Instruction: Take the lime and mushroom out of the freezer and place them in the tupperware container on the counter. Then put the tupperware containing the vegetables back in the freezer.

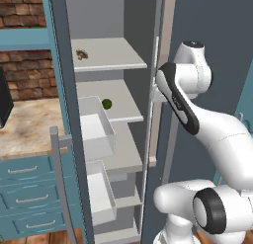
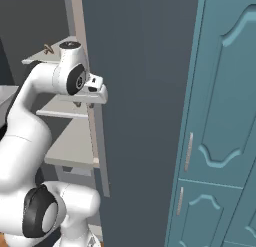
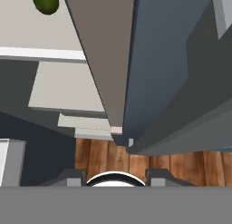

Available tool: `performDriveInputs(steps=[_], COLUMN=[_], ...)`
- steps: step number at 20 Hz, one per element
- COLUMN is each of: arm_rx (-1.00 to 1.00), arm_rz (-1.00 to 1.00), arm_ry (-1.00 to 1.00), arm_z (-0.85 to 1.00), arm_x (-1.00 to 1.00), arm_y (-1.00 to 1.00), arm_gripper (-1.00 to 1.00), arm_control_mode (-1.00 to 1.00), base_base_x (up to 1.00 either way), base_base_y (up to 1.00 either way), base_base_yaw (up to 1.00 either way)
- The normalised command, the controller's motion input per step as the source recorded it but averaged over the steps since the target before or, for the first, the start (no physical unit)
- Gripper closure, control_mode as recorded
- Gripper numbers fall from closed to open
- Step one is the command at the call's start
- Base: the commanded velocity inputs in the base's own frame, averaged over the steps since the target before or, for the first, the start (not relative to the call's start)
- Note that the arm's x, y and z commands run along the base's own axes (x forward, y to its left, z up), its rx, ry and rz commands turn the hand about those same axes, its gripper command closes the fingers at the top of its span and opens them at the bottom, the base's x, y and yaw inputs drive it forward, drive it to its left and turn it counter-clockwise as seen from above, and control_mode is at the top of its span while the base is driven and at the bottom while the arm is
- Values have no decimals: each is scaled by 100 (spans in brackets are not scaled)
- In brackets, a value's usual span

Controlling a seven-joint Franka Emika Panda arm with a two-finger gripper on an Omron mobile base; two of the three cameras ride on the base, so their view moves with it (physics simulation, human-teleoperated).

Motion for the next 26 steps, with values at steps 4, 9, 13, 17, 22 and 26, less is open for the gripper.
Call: performDriveInputs(steps=[4, 9, 13, 17, 22, 26], arm_rx=[0, 0, 0, 0, 0, 2], arm_rz=[10, 15, 16, 5, 4, 18], arm_ry=[0, 13, -4, -6, -3, -41], arm_z=[8, 82, 71, 16, 0, 0], arm_x=[-9, -29, -20, -9, 0, 0], arm_y=[9, 60, 80, 11, 7, 40], arm_gripper=[-100, -100, -100, -100, -100, -100], arm_control_mode=[-100, -100, -100, -100, -100, -100], base_base_x=[0, 0, 0, 0, 0, 0], base_base_y=[0, 0, 0, 0, 0, 0], base_base_yaw=[0, 0, 0, 0, 0, 0])
